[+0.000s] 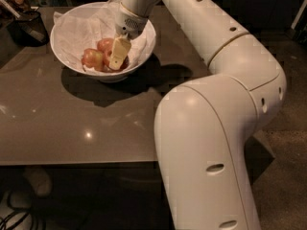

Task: Pick apple from white bowl

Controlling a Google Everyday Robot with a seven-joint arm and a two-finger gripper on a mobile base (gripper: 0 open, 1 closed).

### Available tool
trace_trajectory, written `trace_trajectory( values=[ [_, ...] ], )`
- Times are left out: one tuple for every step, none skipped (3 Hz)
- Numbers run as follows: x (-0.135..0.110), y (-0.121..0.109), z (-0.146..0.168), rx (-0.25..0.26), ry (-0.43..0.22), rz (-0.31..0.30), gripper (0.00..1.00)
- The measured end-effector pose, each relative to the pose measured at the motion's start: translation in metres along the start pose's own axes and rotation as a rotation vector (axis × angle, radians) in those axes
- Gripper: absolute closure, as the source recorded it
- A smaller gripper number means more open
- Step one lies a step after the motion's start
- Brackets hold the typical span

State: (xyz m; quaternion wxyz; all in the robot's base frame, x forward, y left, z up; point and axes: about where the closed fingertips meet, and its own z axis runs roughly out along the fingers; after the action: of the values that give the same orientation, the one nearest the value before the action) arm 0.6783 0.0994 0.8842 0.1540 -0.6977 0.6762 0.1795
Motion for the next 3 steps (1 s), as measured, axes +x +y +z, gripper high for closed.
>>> trace_trajectory(
  values=[
    [-0.0023,-0.0025,-0.0014,0.004,0.002,0.0,1.0],
    [-0.0038,-0.0045,-0.0041,0.008,0.0,0.002,1.0],
    [-0.0052,-0.0058,-0.0054,0.009,-0.001,0.002,1.0]
  ],
)
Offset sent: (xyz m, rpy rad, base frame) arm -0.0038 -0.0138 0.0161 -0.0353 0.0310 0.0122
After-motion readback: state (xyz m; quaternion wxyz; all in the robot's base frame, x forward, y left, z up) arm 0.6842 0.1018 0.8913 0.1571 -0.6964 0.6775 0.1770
